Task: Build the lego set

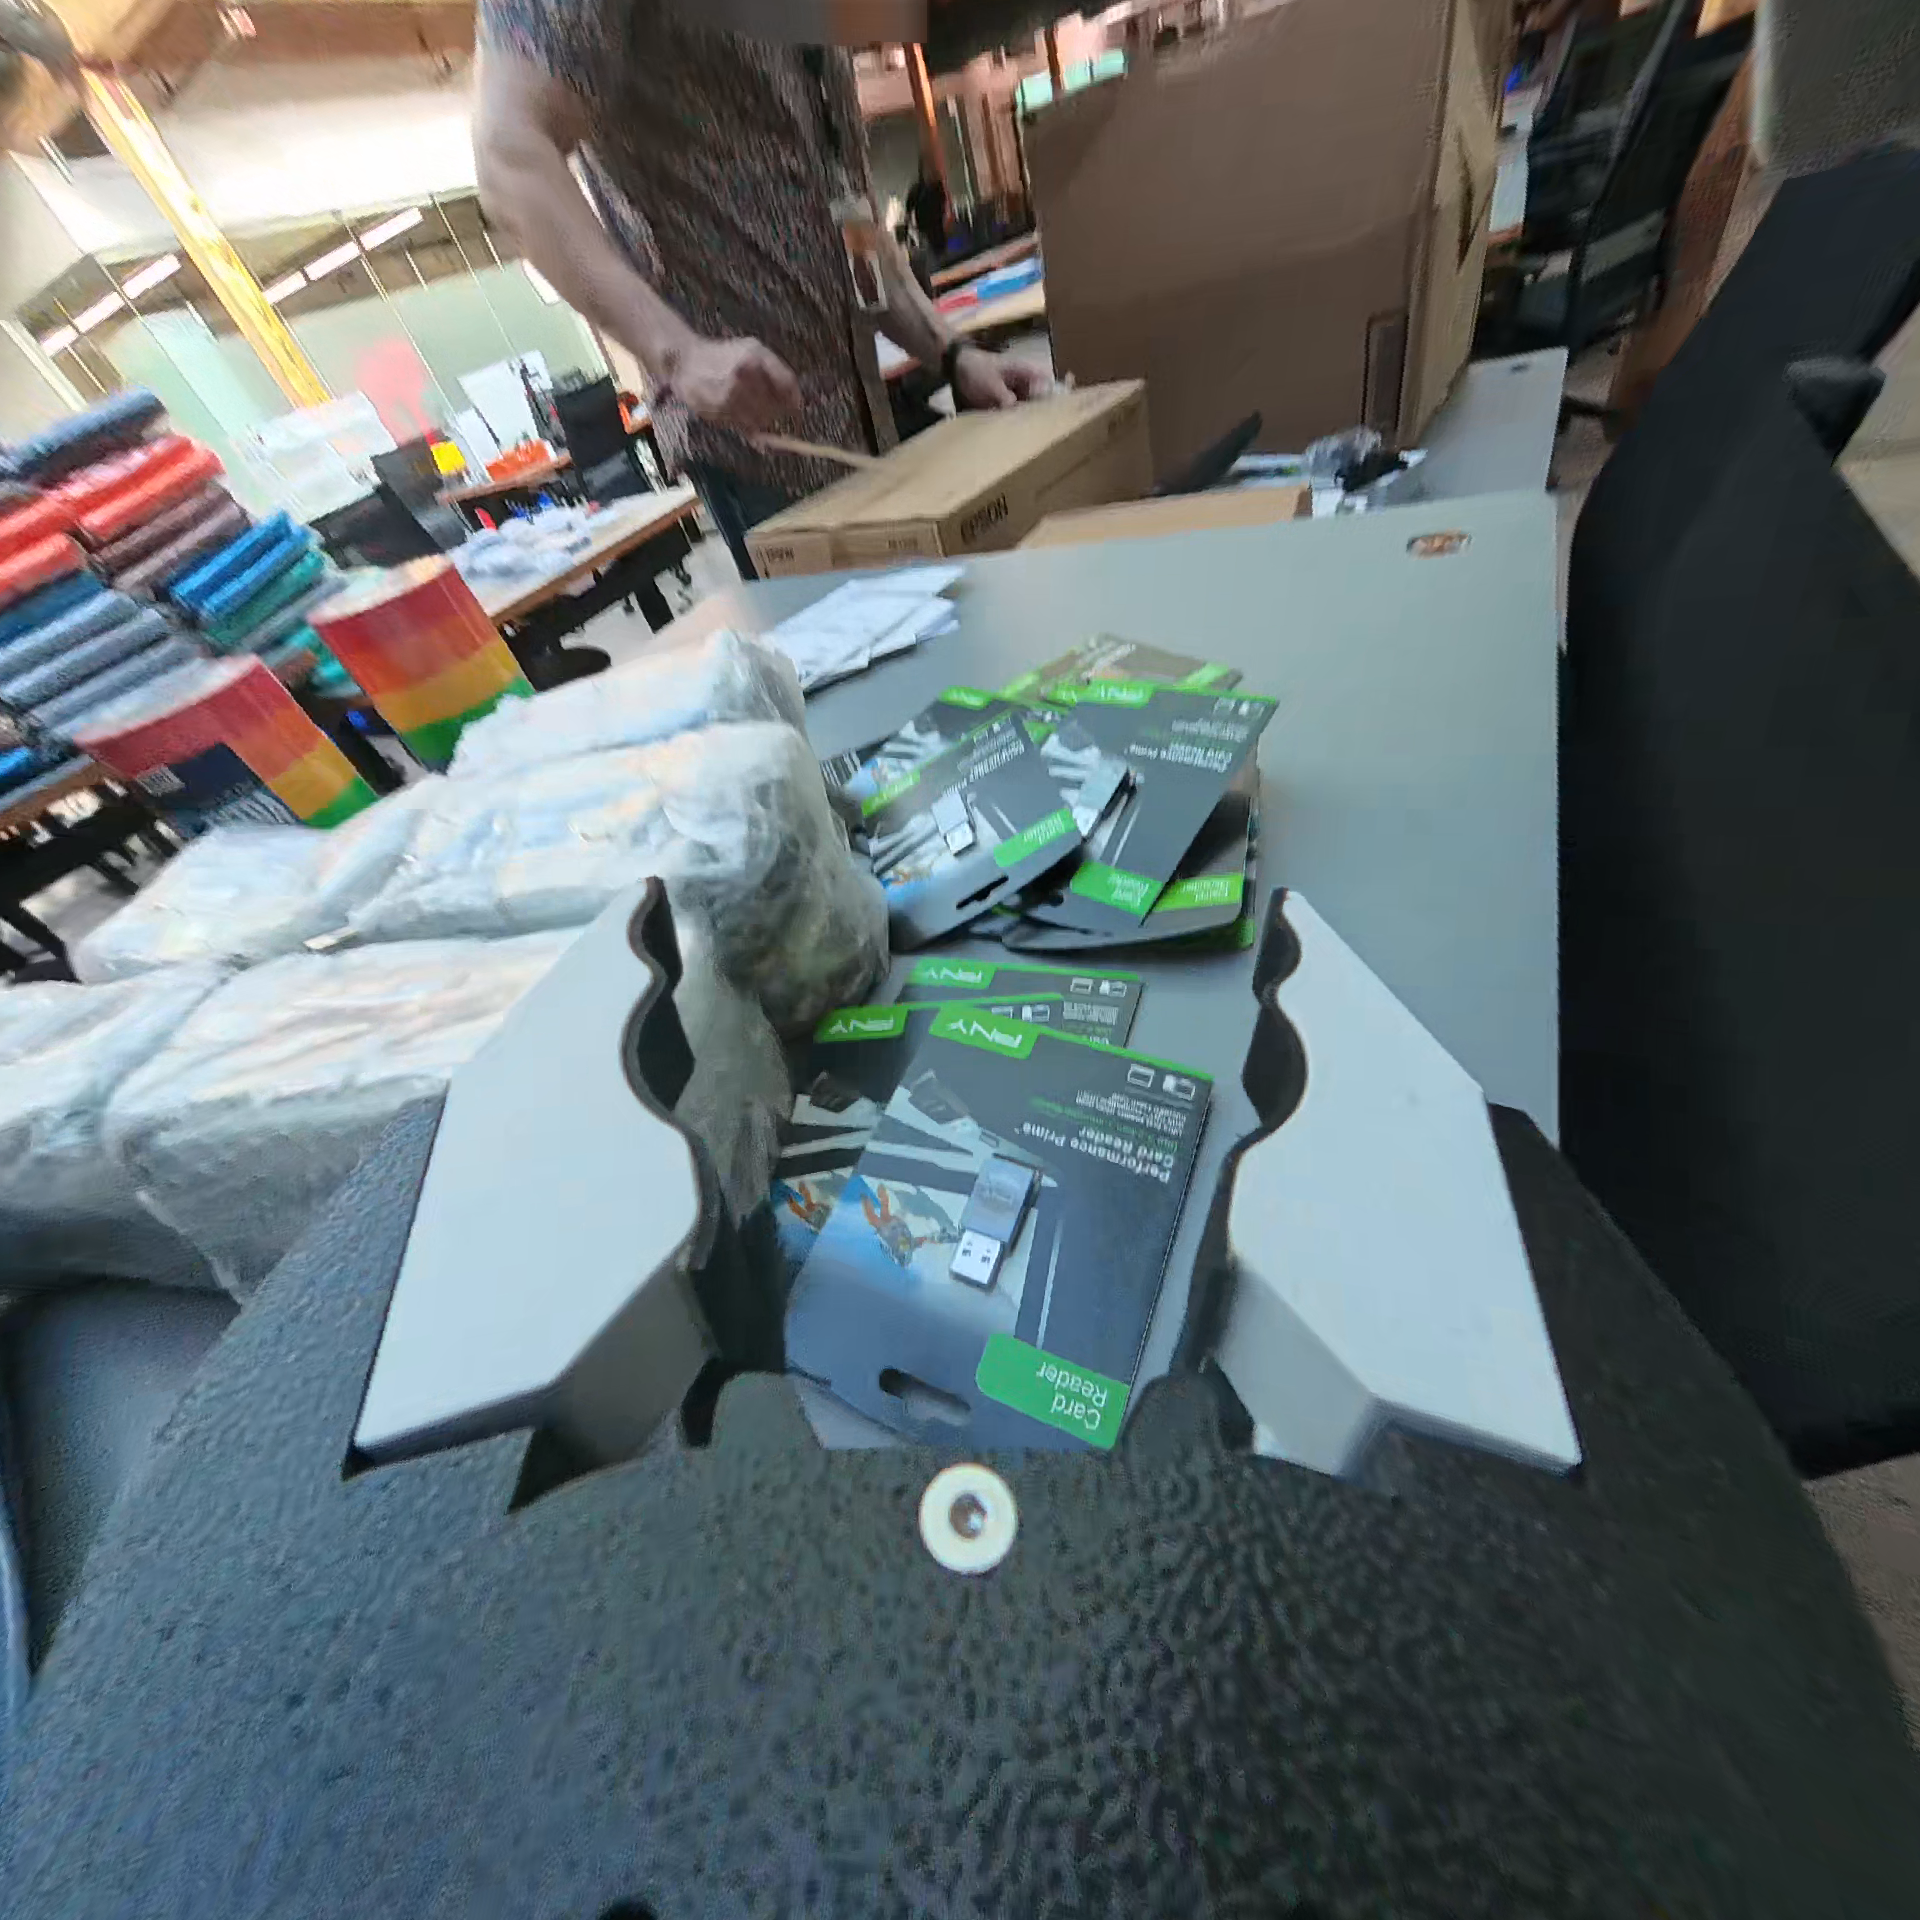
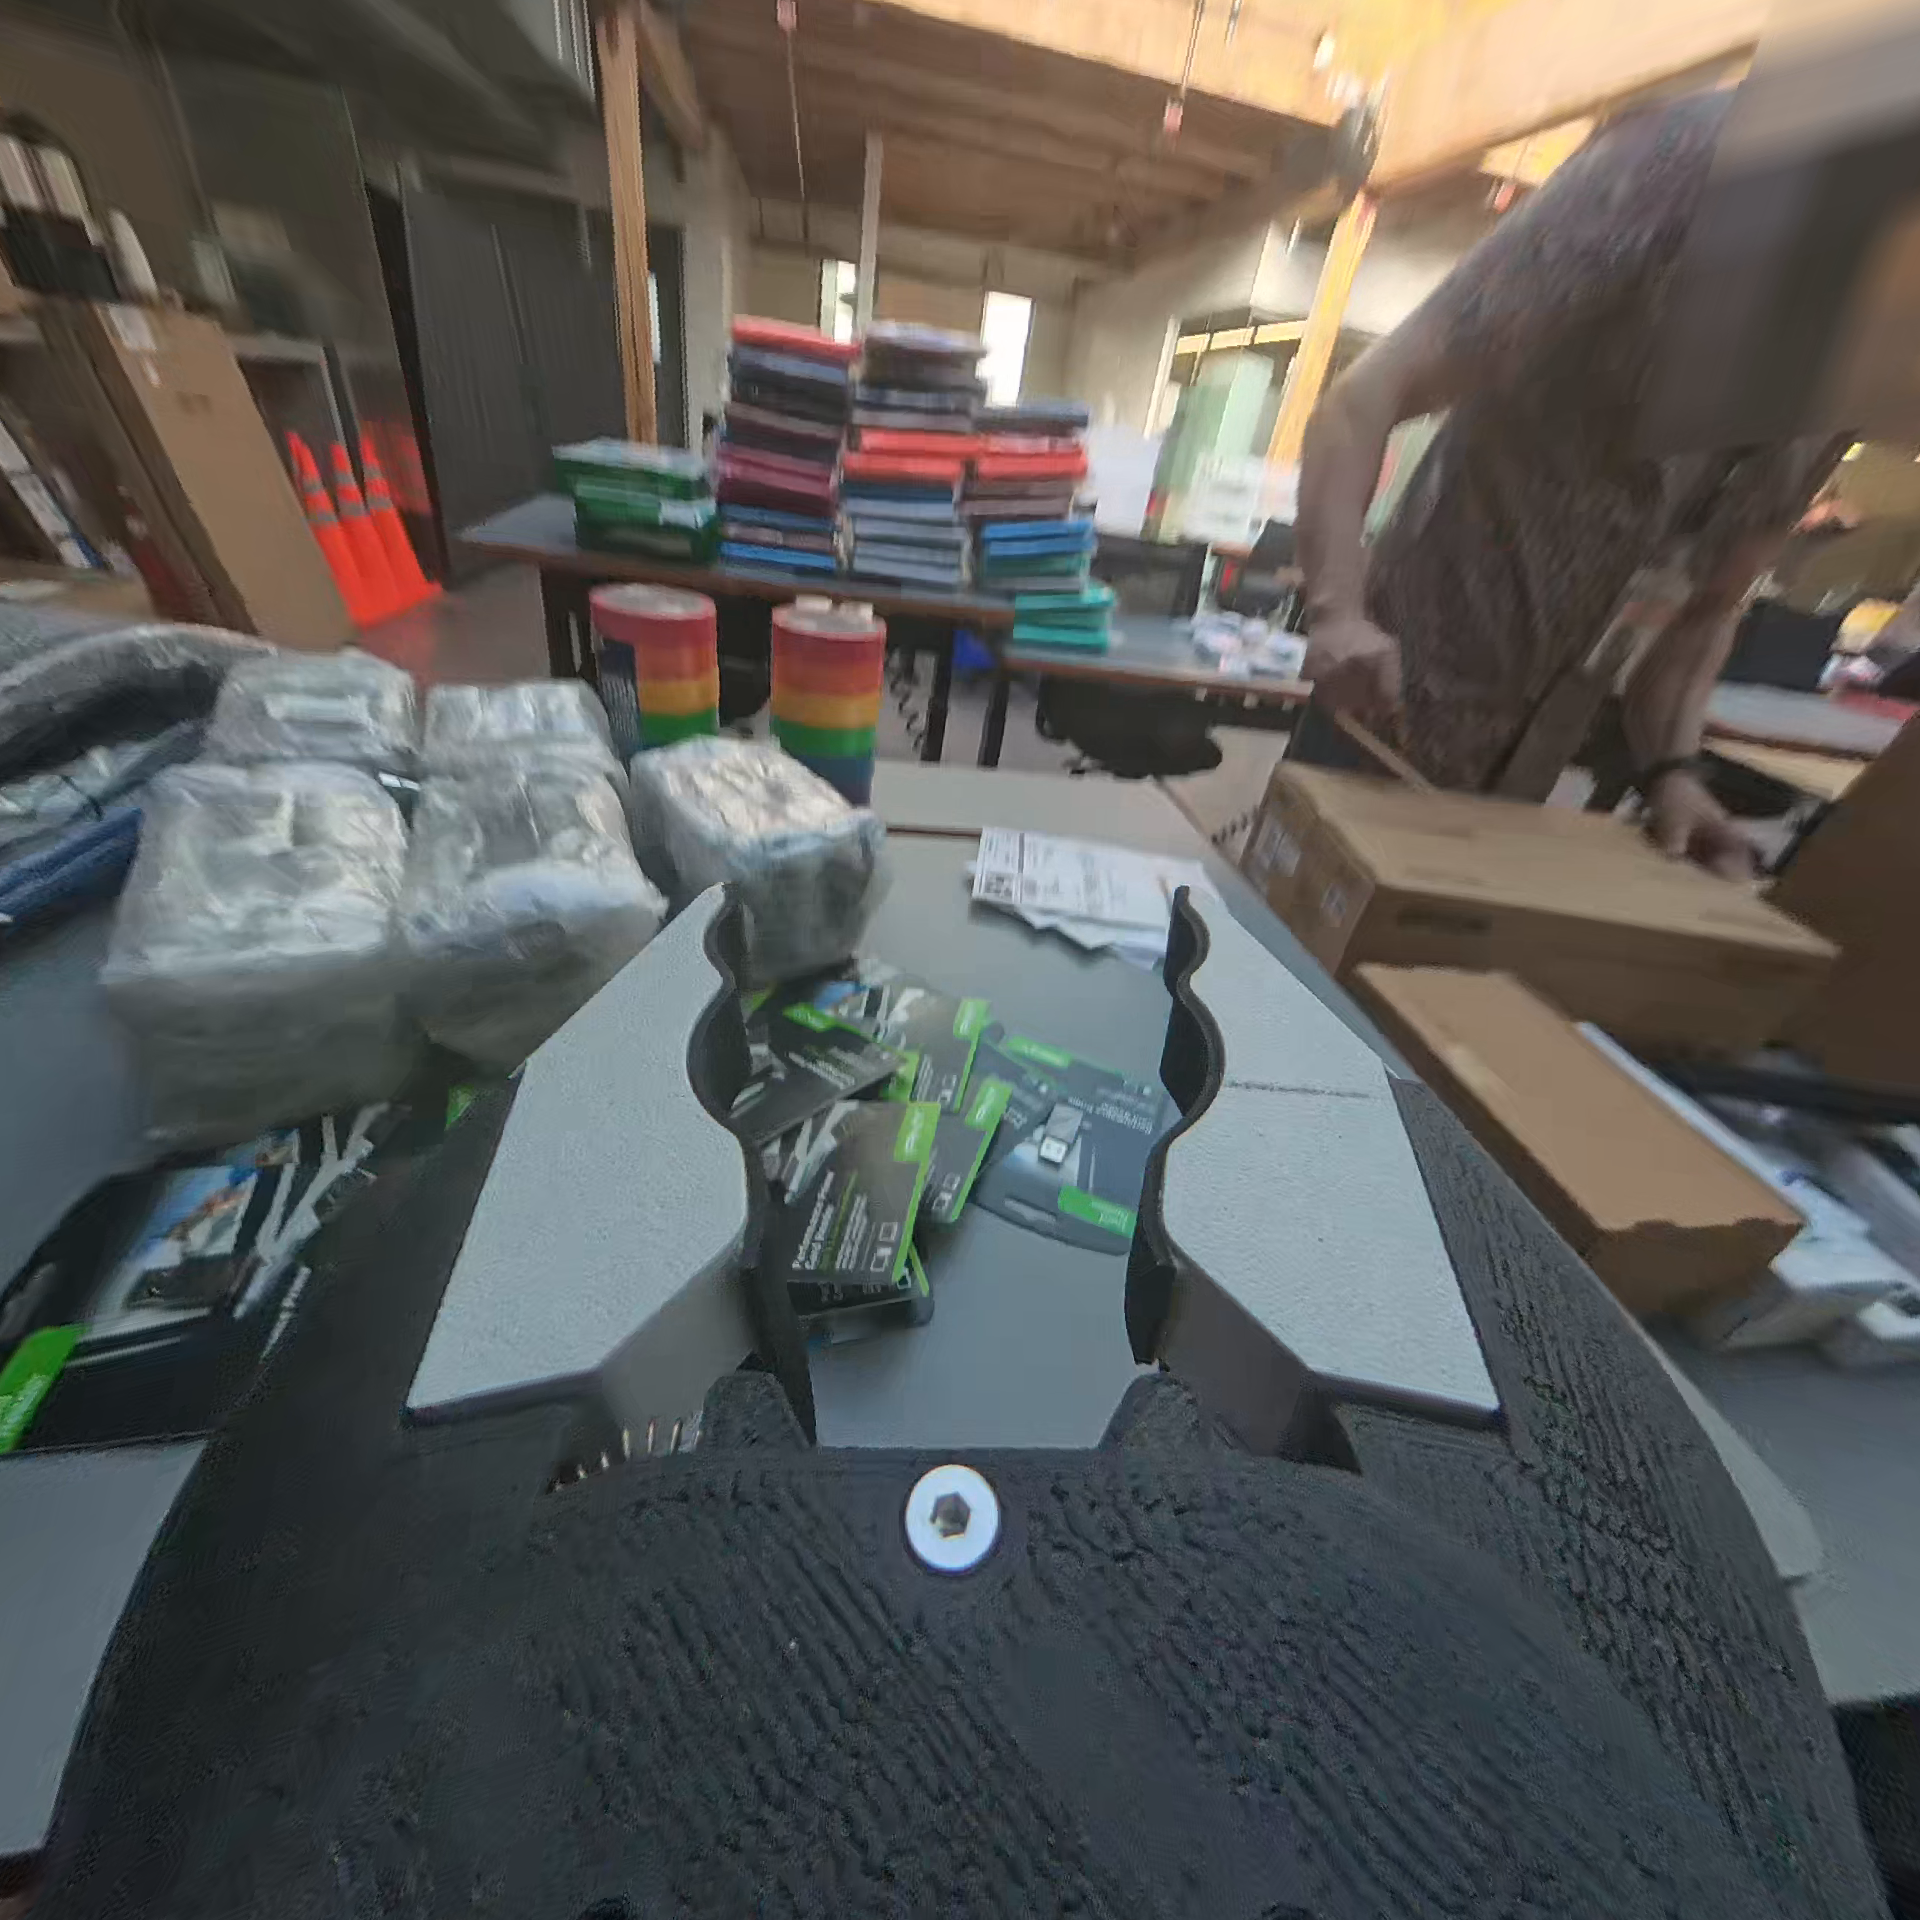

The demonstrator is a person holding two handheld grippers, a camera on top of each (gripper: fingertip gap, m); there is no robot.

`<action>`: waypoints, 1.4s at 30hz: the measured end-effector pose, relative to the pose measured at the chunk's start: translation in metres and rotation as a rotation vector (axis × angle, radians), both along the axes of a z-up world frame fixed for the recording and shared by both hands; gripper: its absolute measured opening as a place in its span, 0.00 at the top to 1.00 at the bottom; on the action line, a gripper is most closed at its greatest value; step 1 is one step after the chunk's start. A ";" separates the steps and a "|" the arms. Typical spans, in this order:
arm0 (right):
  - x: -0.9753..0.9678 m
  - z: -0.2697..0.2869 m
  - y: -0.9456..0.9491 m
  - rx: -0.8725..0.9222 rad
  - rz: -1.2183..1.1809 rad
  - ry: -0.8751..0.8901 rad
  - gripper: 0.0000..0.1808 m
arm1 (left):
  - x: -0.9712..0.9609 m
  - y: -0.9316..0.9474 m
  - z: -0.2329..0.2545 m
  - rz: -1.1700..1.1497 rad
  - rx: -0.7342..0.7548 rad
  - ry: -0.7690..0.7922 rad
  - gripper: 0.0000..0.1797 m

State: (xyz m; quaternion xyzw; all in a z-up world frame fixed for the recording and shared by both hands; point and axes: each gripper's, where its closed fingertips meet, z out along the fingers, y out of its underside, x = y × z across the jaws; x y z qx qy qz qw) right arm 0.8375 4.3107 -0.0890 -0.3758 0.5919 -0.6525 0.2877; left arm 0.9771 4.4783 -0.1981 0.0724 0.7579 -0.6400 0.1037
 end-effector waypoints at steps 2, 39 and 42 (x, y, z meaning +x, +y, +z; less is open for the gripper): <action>-0.033 0.034 0.035 -0.107 -0.024 -0.101 0.56 | -0.009 0.012 0.029 -0.004 -0.080 -0.027 0.37; -0.222 0.185 0.214 -0.296 0.426 -0.846 0.40 | -0.356 0.560 0.294 1.450 -1.096 -0.713 0.13; -0.212 0.197 0.263 -0.305 0.550 -0.902 0.38 | -0.387 0.580 0.296 1.446 -1.091 -0.752 0.12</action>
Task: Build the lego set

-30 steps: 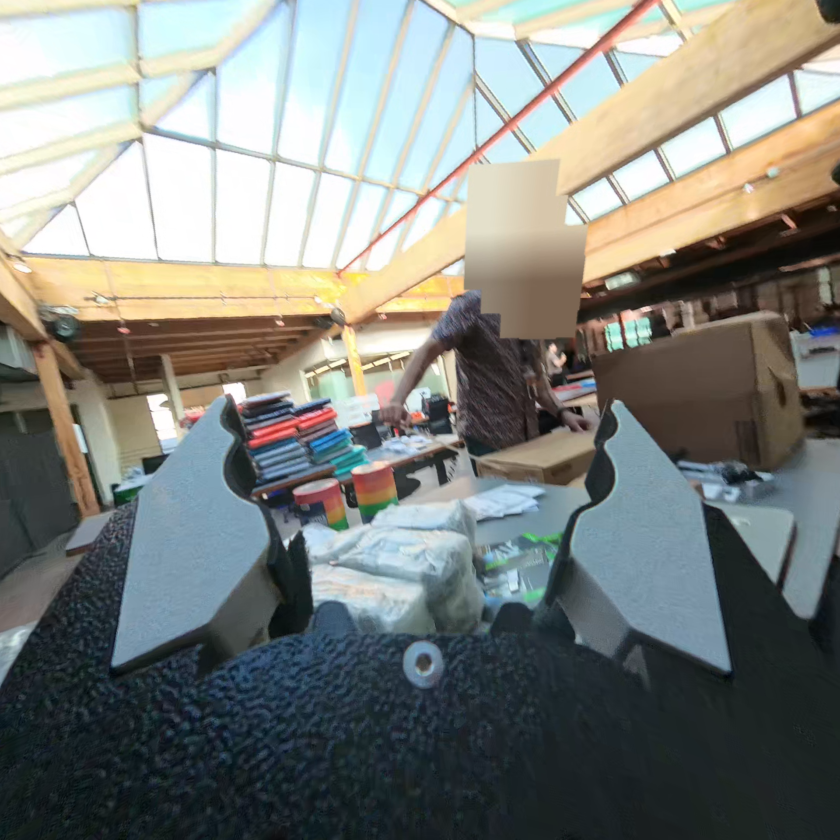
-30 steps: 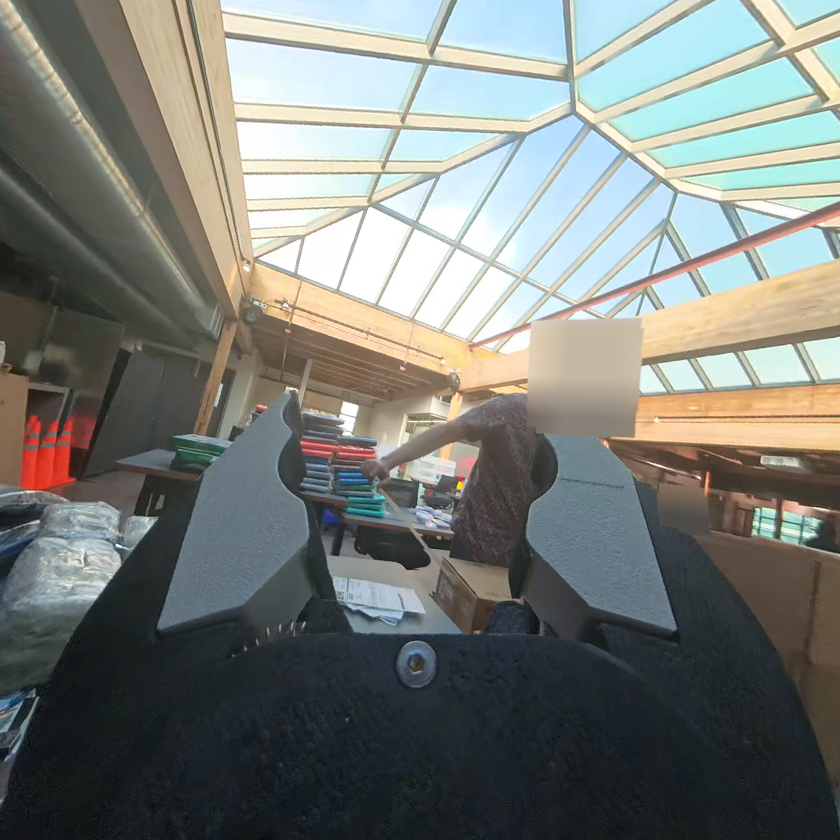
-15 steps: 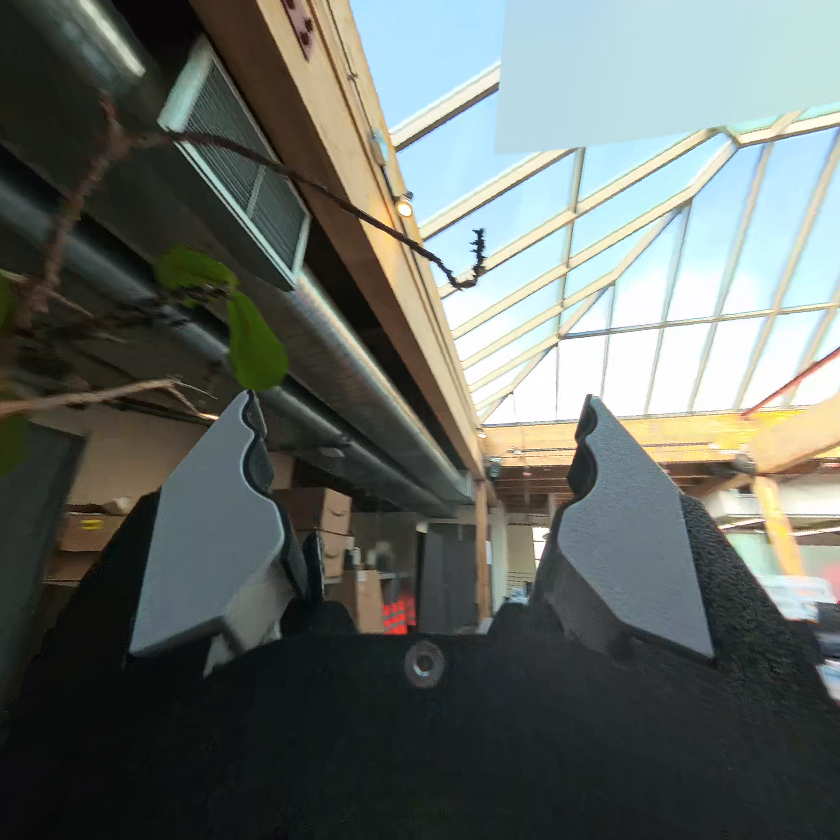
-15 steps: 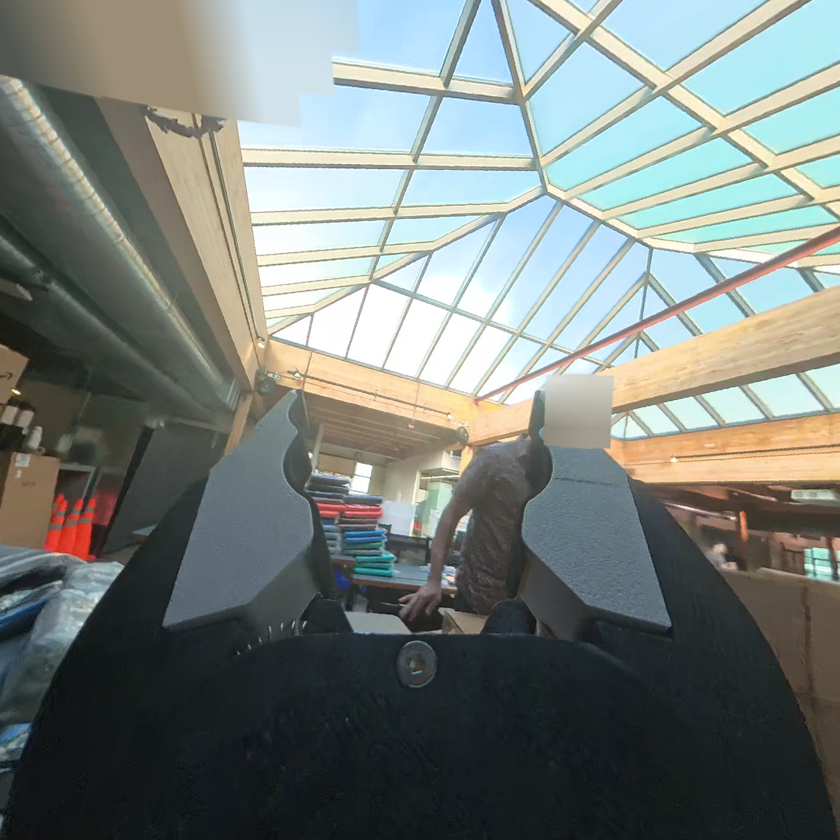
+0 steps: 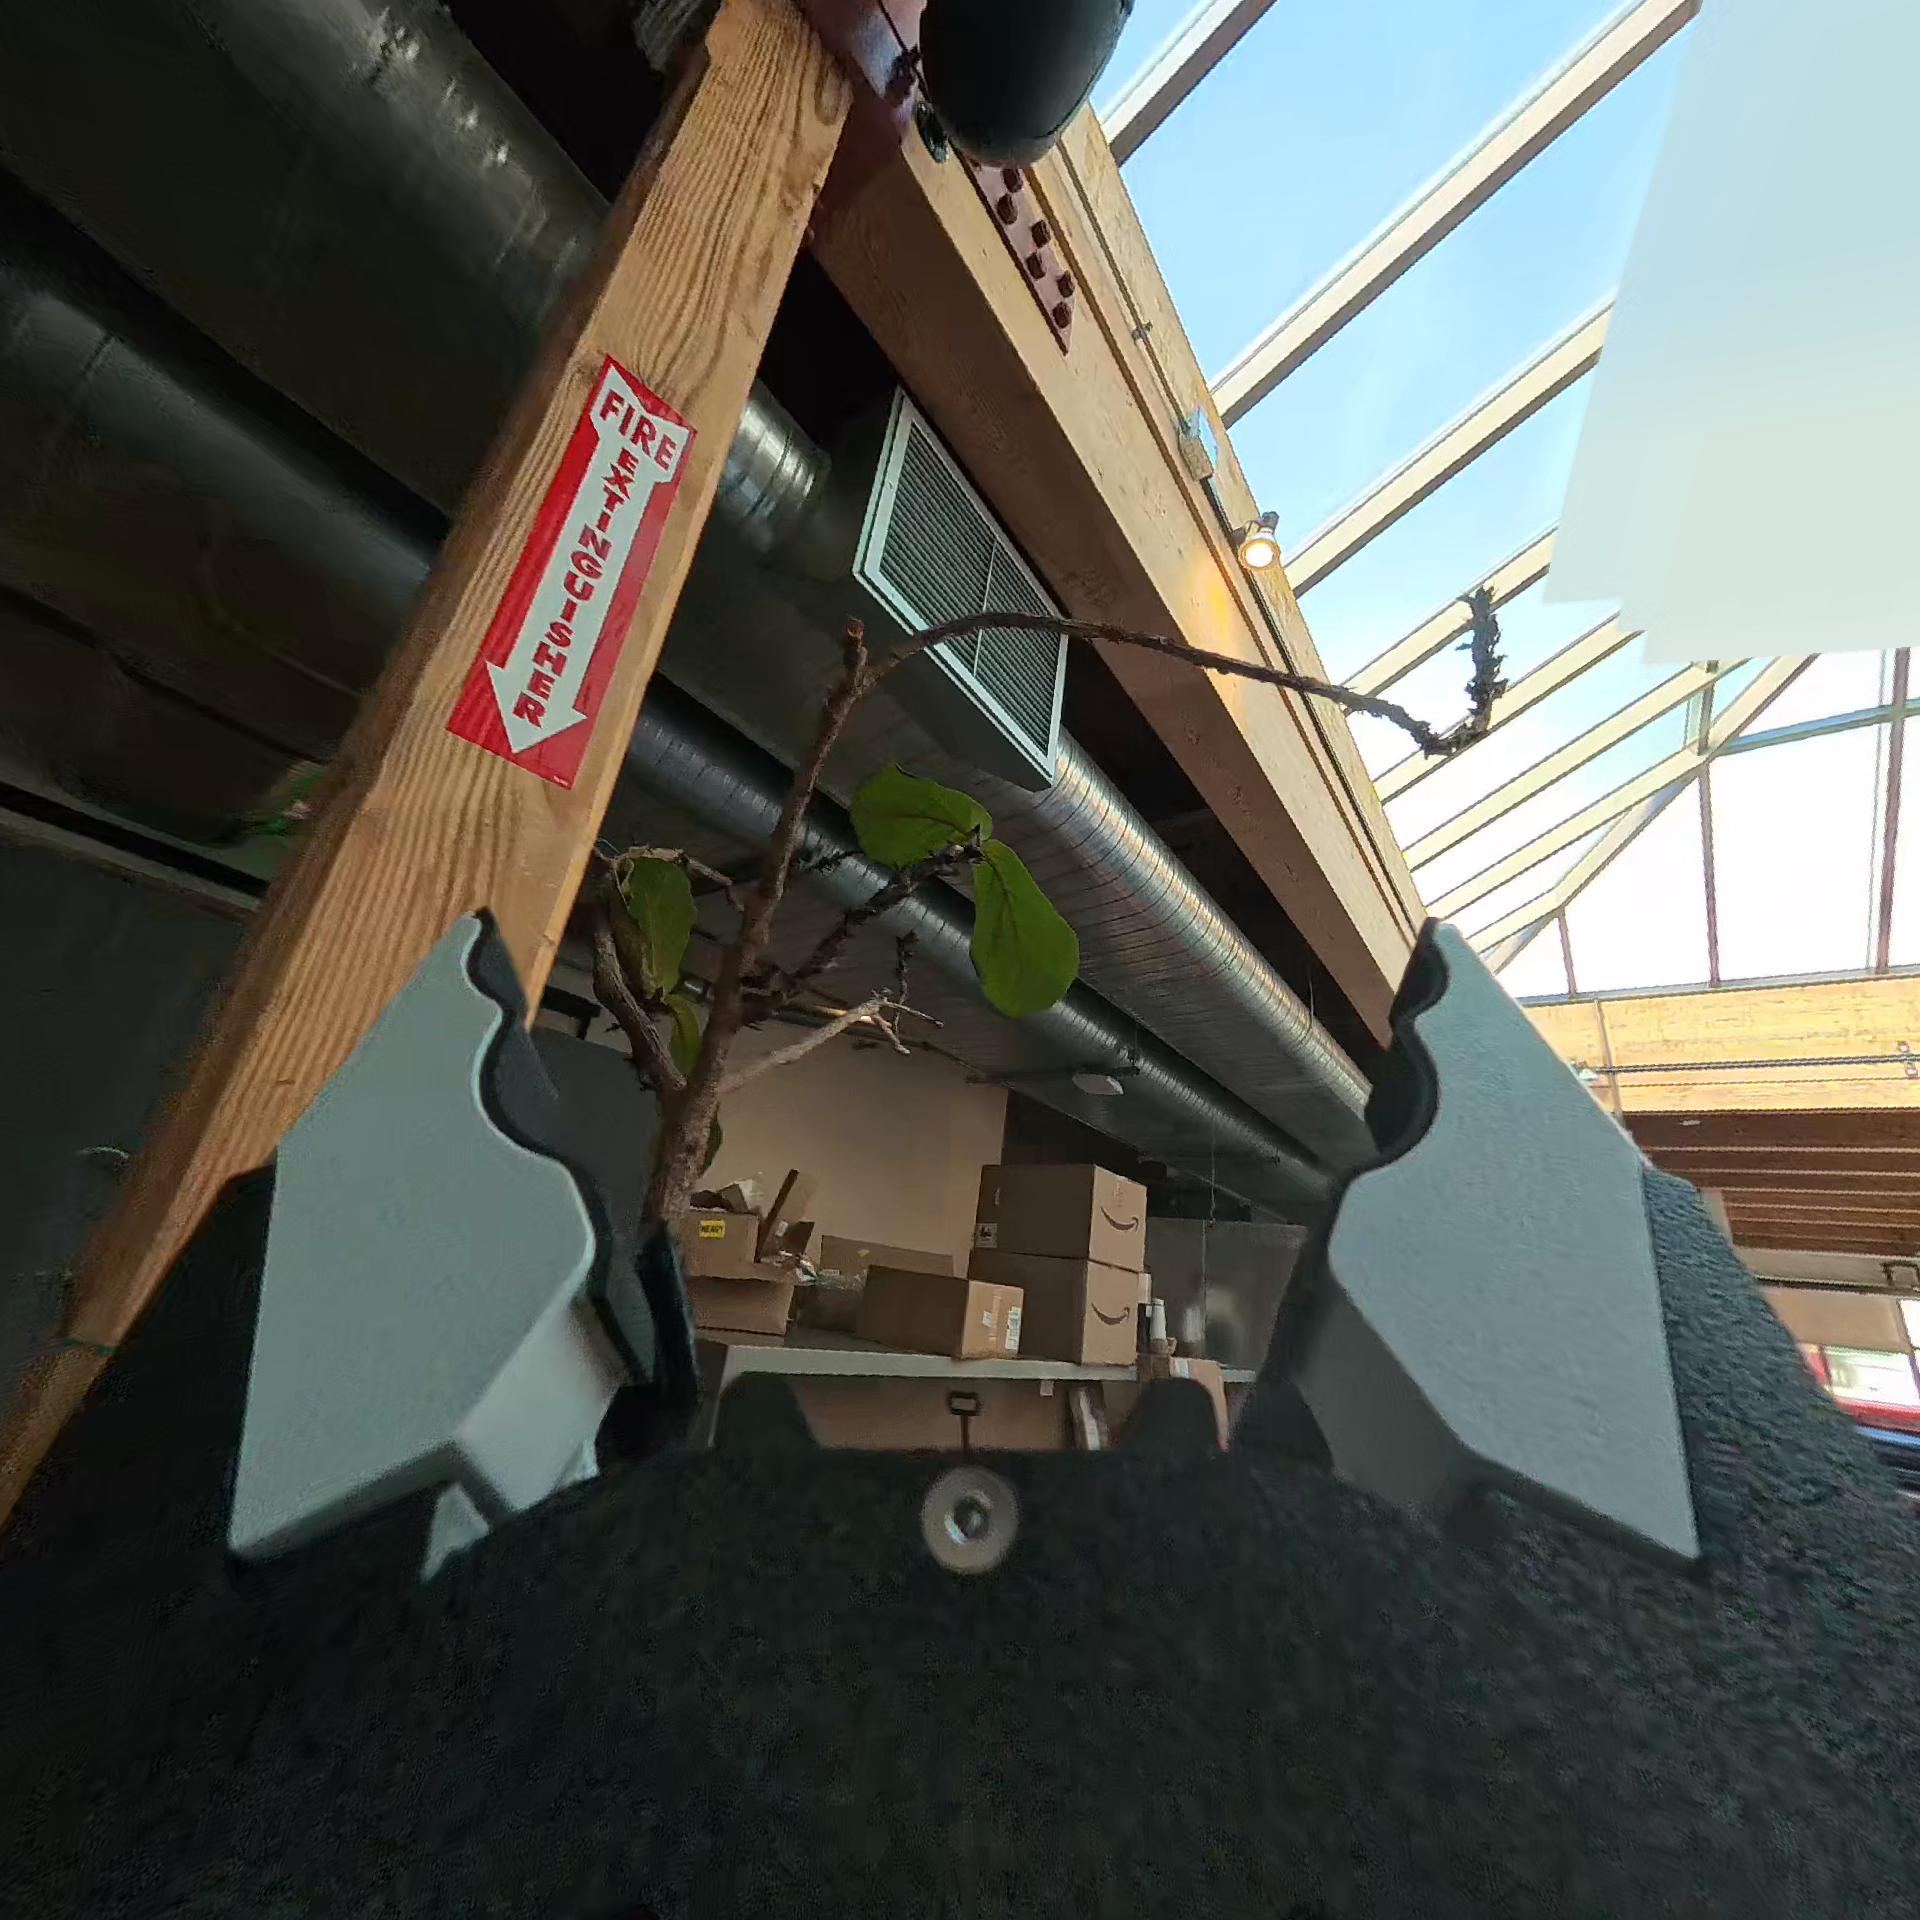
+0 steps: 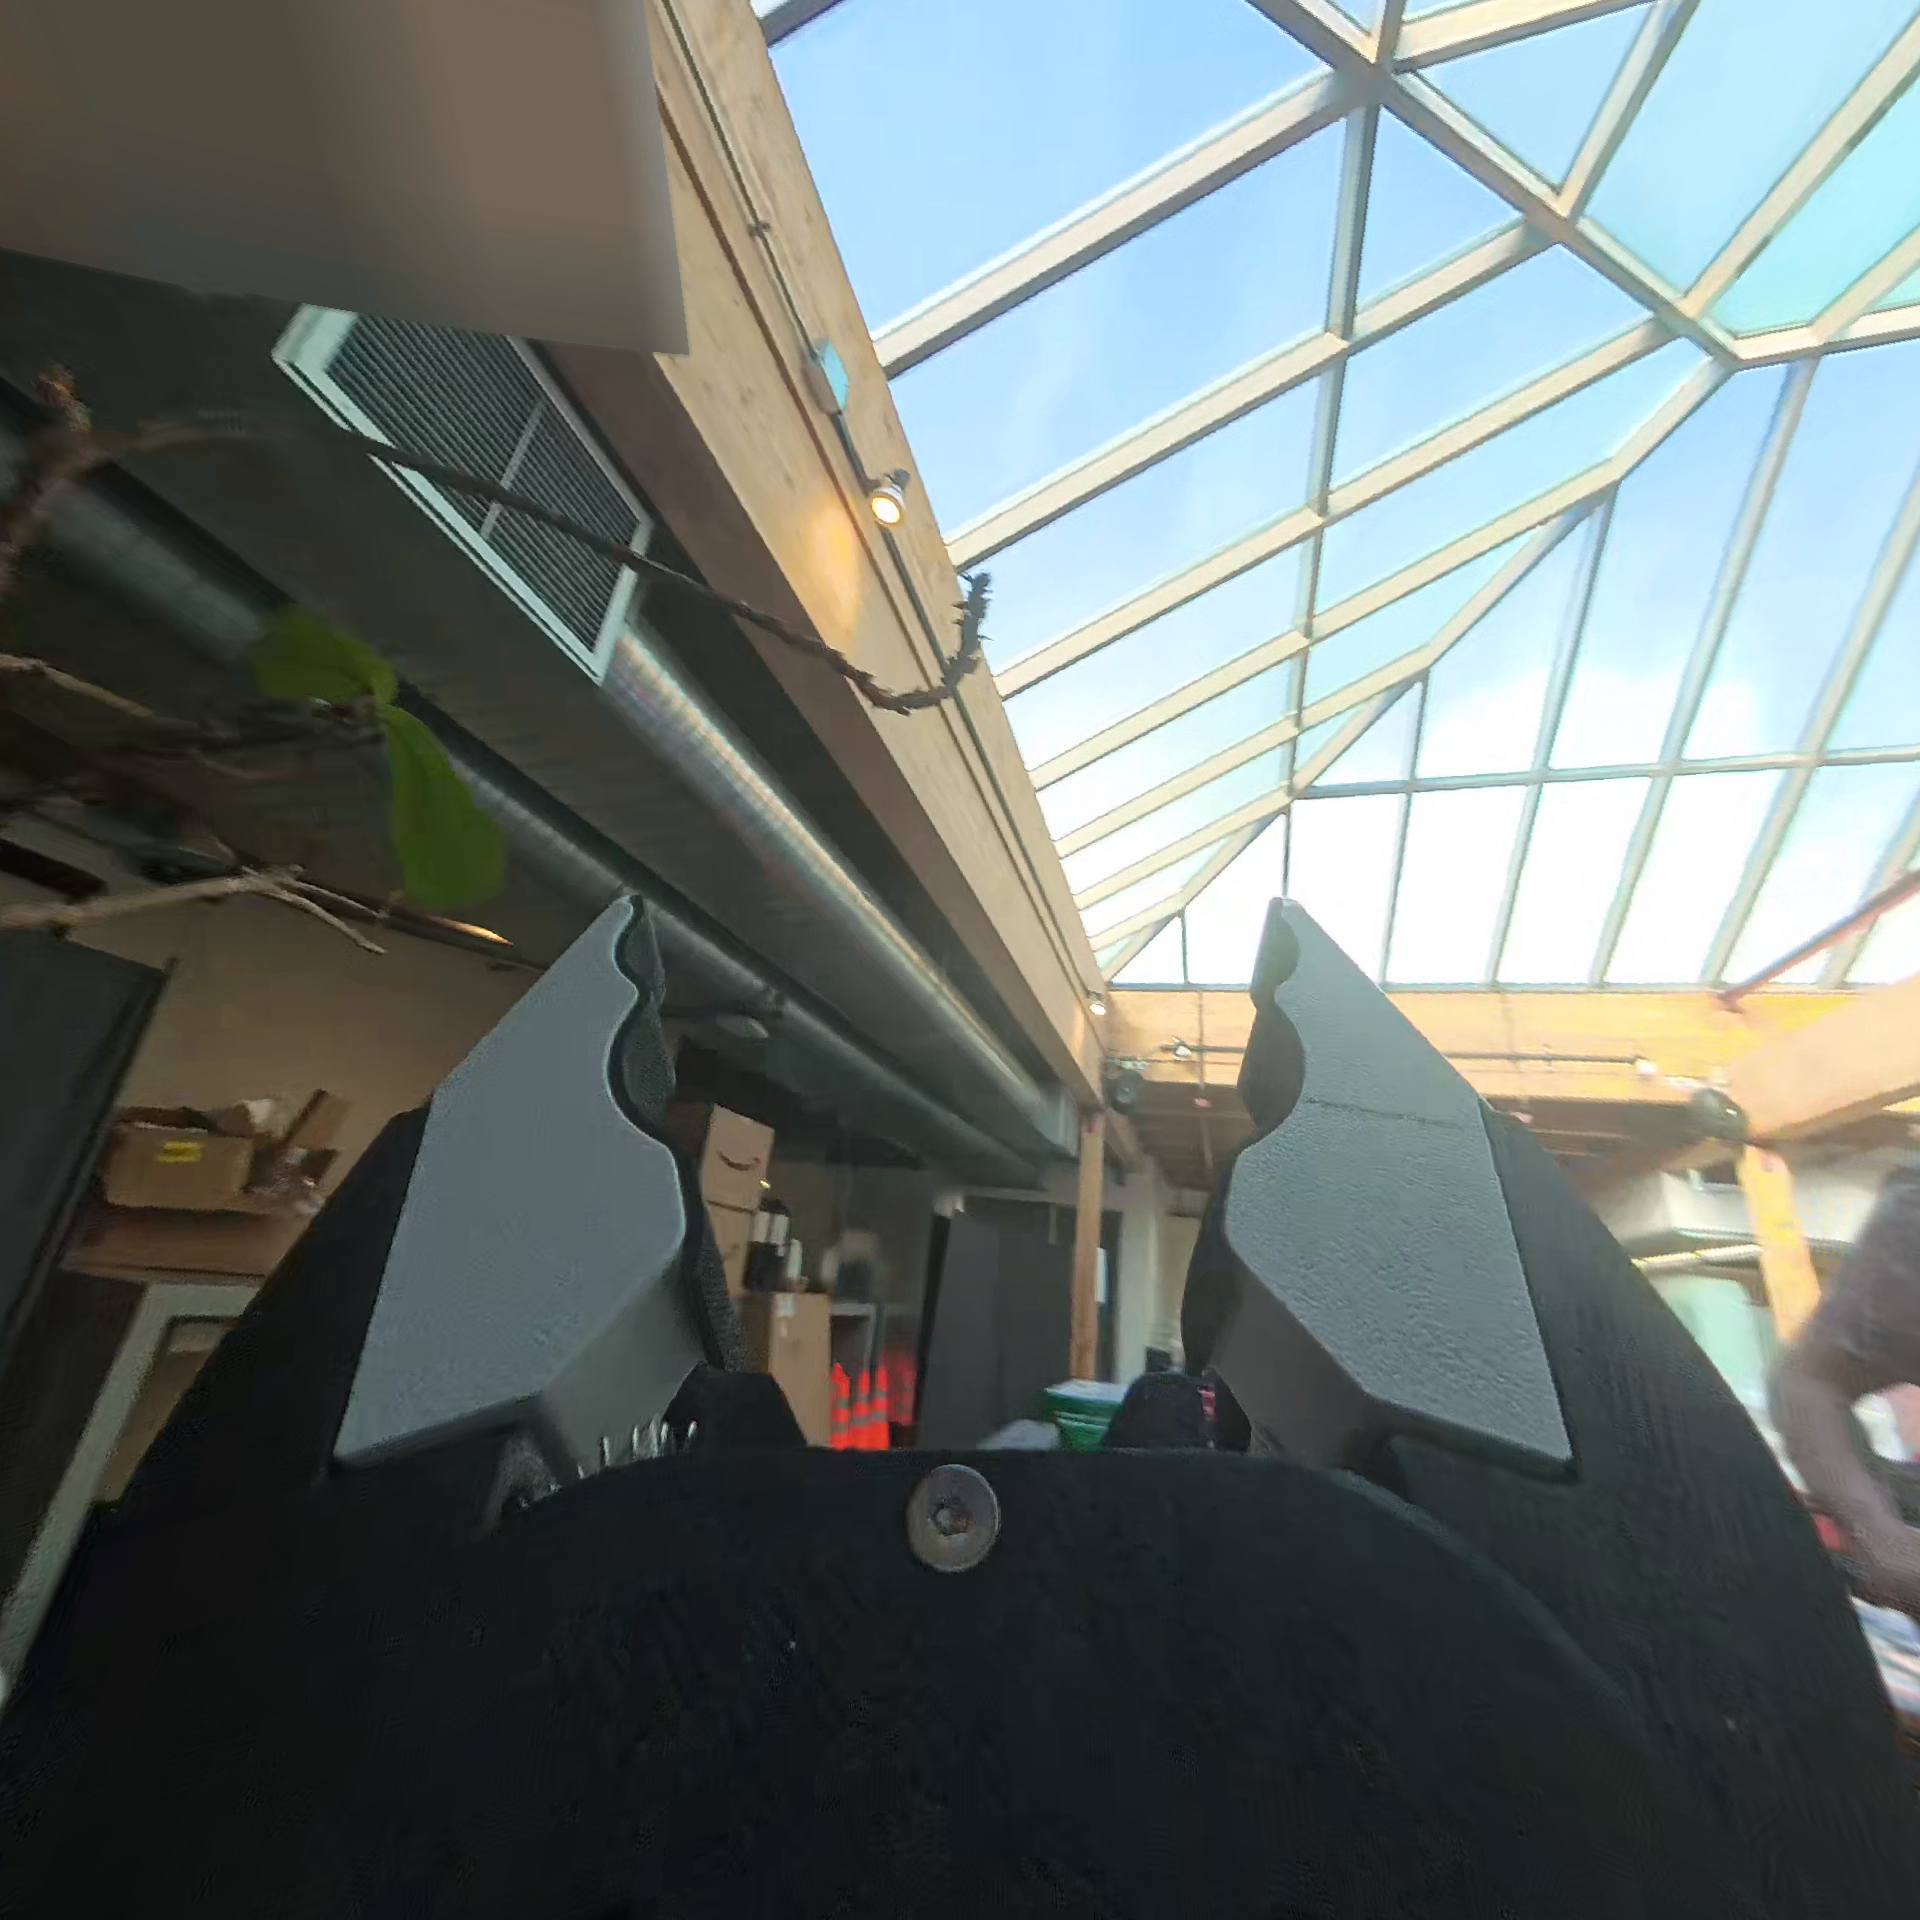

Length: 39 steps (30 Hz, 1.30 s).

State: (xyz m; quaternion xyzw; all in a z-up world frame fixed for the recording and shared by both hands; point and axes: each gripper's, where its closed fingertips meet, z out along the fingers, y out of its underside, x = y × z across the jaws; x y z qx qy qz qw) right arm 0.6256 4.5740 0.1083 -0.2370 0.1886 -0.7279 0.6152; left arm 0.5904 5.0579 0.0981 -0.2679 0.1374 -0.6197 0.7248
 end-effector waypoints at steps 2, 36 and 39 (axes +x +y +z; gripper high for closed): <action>0.008 0.004 0.039 -0.002 0.118 -0.027 0.37 | -0.022 0.021 -0.002 0.067 0.028 0.022 0.12; 0.013 -0.068 0.973 -0.237 1.315 0.017 0.41 | -0.132 0.630 -0.118 0.594 -0.022 0.609 0.12; 0.024 -0.064 1.043 -0.347 1.355 -0.001 0.40 | -0.088 0.684 -0.102 0.568 0.029 0.625 0.12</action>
